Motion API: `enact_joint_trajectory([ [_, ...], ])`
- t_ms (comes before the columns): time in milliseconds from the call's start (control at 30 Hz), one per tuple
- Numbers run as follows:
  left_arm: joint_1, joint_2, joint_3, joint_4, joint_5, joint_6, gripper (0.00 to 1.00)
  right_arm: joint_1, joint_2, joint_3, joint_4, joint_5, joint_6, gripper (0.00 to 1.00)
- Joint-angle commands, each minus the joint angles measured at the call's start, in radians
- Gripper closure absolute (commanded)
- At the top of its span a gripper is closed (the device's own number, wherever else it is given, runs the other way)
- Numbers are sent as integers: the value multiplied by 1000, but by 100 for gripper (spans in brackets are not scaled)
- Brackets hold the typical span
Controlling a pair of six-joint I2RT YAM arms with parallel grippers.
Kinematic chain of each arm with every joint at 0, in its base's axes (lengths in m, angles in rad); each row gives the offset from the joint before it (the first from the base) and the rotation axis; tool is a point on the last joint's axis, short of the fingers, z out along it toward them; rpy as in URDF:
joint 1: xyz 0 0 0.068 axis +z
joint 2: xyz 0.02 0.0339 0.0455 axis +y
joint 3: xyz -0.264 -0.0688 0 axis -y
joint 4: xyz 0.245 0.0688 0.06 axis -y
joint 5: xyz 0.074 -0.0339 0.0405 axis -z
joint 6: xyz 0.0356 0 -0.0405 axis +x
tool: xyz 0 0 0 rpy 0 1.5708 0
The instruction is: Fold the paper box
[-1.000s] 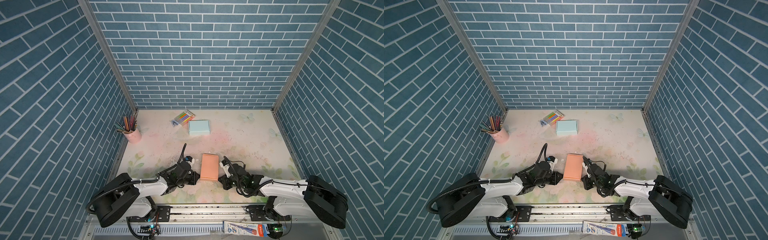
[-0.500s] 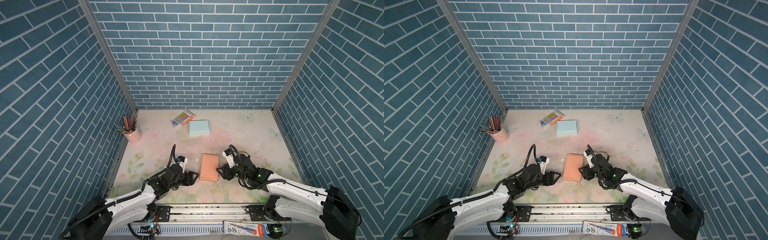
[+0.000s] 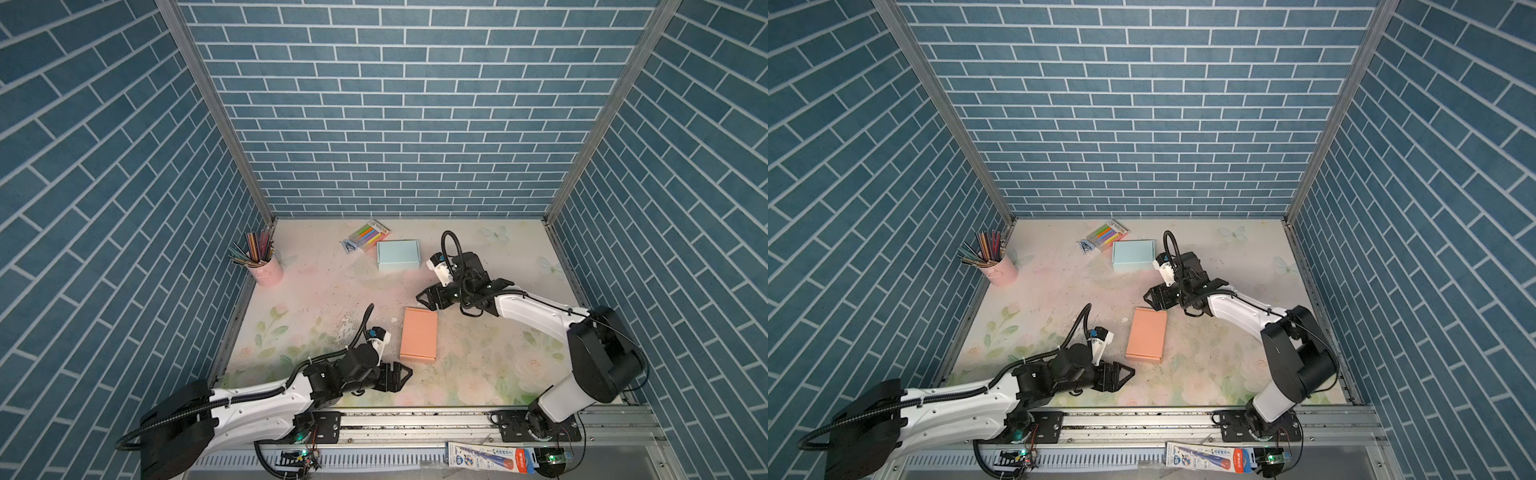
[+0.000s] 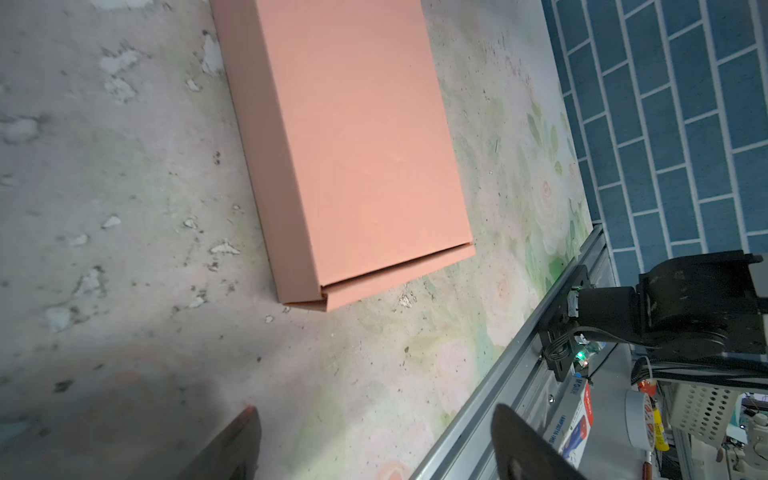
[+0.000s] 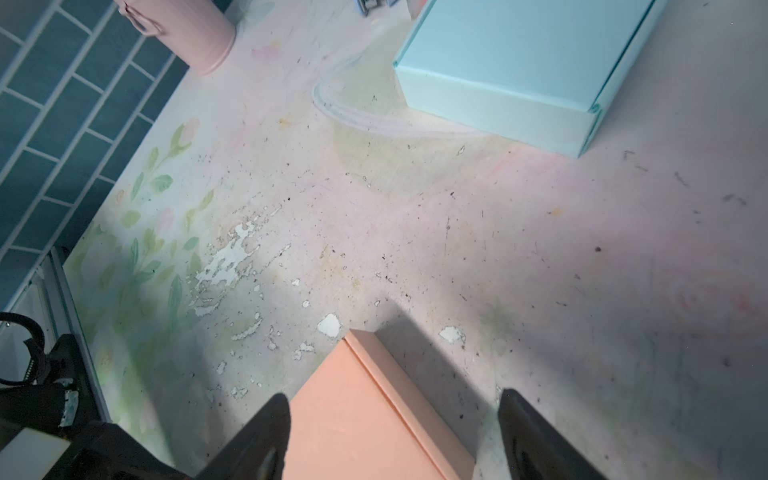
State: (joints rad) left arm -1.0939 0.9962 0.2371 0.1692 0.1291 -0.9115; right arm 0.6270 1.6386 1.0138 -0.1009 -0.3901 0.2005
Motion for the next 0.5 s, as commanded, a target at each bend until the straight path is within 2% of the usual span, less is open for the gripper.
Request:
enact_joint_trajectory([
  [0,-20,50,40,68,-32,-24,28,-11,79,60,-70,-70,-78,21],
  [33,-21,66,41,91,-35,-26,33,-14,95,64,-61,-75,-71,21],
  [133,-22,100,46,140,-49,-39,38,-18,120,61,-22,-93,-65,22],
  [267,-21,134,59,147,-64,-37,39,-23,151,68,-28,-103,-70,22],
  [467,-18,210,87,176,-48,-15,39,-23,177,41,18,-187,-42,26],
])
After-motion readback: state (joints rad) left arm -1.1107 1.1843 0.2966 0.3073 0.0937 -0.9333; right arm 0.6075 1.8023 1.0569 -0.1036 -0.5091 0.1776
